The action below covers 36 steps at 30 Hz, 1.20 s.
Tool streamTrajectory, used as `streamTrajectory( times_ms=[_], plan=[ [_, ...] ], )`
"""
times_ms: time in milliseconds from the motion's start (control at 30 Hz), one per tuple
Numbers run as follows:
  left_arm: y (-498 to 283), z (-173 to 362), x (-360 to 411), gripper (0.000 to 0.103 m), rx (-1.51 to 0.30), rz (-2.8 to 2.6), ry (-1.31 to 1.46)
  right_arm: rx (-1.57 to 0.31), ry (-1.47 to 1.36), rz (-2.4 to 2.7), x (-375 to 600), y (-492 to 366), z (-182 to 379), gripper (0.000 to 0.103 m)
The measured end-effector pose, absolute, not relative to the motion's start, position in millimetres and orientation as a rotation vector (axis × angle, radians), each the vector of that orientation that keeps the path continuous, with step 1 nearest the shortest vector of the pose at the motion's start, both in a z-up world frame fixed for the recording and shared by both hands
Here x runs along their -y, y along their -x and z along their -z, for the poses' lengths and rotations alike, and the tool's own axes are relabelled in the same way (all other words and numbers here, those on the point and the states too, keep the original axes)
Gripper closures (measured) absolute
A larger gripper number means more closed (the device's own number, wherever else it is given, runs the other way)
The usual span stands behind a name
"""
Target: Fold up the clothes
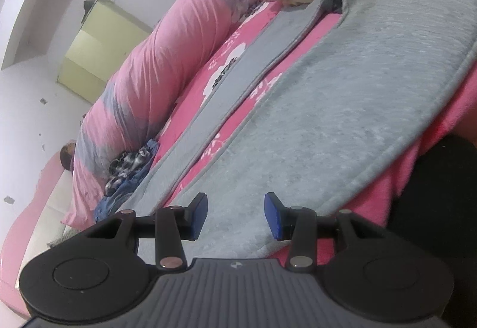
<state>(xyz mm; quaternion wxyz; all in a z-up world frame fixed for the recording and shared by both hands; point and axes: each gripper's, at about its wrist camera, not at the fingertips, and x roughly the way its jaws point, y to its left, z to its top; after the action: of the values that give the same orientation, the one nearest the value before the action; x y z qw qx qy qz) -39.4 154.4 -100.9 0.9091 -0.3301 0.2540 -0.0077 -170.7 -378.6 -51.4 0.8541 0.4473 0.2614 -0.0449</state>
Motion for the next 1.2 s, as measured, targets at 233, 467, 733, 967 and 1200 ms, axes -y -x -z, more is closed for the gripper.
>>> streamTrajectory(
  times_ms=[233, 467, 733, 967, 1200],
  plan=[
    [33.0, 98.9, -171.9, 0.034, -0.458, -0.019, 0.714, -0.584, -0.936, 0.078, 369.4, 156.4, 56.2, 0.058],
    [17.3, 101.4, -183.5, 0.035, -0.424, -0.067, 0.721, -0.583, -0.944, 0.087, 372.1, 157.6, 58.1, 0.058],
    [7.1, 104.8, -180.2, 0.045, -0.439, -0.093, 0.685, -0.532, -1.022, 0.177, 397.3, 181.3, 62.6, 0.058],
    [3.8, 105.3, -176.1, 0.047, -0.464, -0.115, 0.634, -0.475, -1.131, 0.297, 423.3, 211.1, 71.1, 0.058],
    [-3.2, 100.4, -171.7, 0.044, -0.503, -0.133, 0.590, -0.448, -1.202, 0.372, 441.4, 220.7, 85.6, 0.058]
  ],
)
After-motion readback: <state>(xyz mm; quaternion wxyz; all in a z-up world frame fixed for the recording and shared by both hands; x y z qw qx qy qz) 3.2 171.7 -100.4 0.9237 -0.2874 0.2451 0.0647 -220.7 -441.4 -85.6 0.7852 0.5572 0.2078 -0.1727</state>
